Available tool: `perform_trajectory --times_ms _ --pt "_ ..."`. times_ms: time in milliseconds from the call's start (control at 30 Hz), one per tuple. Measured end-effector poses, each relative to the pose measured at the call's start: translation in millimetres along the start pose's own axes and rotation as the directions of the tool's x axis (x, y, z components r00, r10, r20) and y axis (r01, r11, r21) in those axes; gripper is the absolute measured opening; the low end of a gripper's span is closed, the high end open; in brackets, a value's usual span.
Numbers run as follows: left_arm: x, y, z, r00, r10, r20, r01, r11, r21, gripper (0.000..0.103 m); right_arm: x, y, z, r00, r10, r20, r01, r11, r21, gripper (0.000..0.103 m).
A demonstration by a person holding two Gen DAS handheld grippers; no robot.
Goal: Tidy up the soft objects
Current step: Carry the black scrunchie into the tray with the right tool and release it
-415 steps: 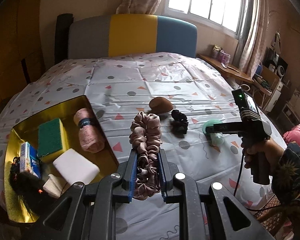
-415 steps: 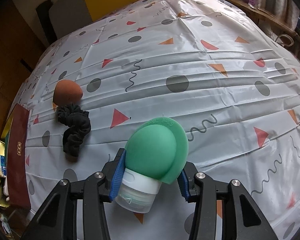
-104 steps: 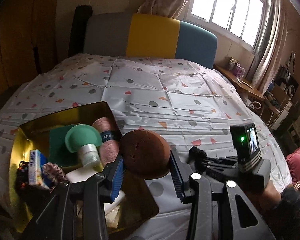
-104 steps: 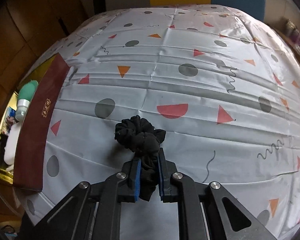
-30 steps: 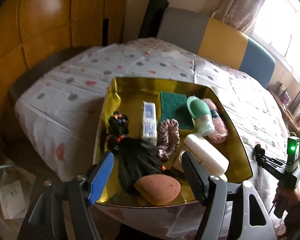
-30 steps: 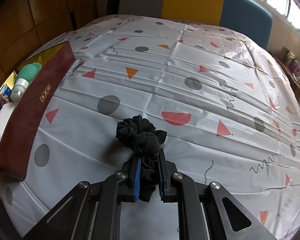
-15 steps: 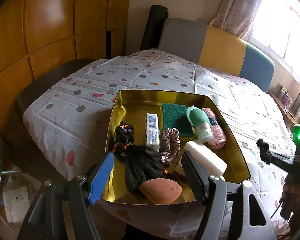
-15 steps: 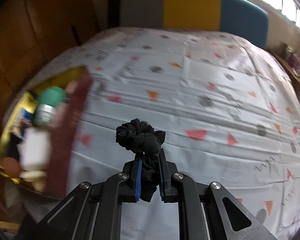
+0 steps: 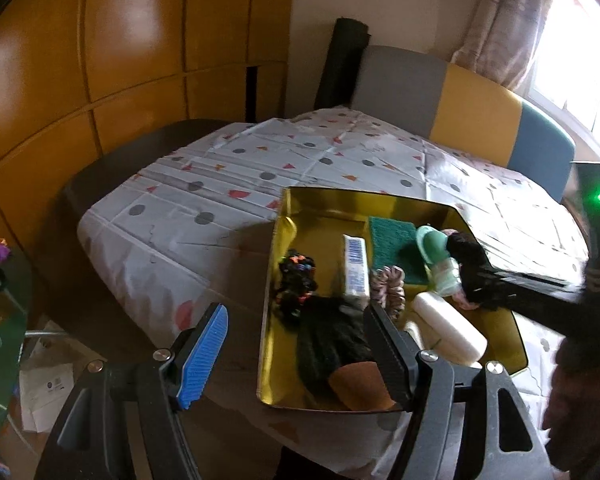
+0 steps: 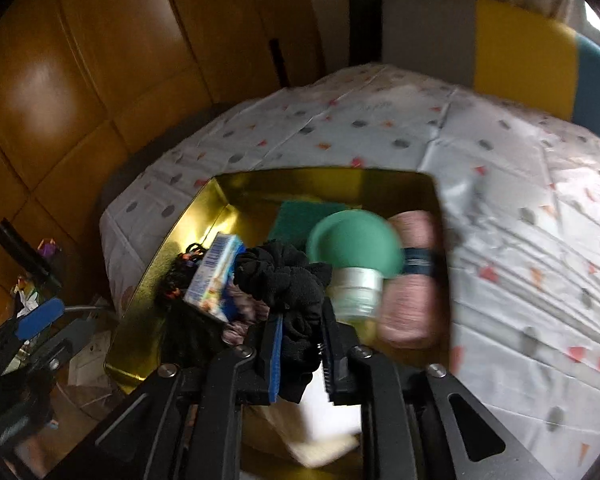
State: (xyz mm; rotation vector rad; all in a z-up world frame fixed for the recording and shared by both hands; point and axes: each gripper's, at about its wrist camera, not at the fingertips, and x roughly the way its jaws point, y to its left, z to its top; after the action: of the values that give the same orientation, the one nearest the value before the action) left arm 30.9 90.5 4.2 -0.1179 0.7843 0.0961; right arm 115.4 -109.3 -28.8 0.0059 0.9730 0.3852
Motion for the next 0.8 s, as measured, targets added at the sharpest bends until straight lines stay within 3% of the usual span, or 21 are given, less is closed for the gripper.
perform_trajectory --times_ms 133,200,267,433,633,800 --pt "-3 3 0 1.0 0.015 0.014 -0.015 1.0 -0.001 0.071 30 16 1 0.998 -0.042 -0.056 0.04 0.999 -0.033 0.029" --pt "-5 4 0 1.0 0.012 0.022 -0.012 1.0 0.0 0.071 34 18 -2 0.997 -0.061 -0.057 0.059 0.997 -0.041 0.04" --pt "-7 4 0 0.999 0.017 0.032 -0.017 1.0 0.0 0.071 28 16 -6 0.998 -0.057 -0.032 0.056 0.998 -0.022 0.059" --pt "-7 4 -1 0.999 0.033 0.033 -0.033 0.999 -0.013 0.071 -5 16 -17 0.991 -0.105 0.078 0.107 0.994 -0.028 0.077" --pt "-10 -5 -4 0.998 0.047 0.045 -0.047 0.999 -0.004 0.071 -46 9 -31 0.962 -0.196 0.188 0.195 0.98 0.027 0.086" --pt "-19 -13 -6 0.996 0.047 0.071 -0.048 0.999 -0.001 0.071 -70 2 -41 0.939 -0.258 0.227 0.249 0.966 0.066 0.09"
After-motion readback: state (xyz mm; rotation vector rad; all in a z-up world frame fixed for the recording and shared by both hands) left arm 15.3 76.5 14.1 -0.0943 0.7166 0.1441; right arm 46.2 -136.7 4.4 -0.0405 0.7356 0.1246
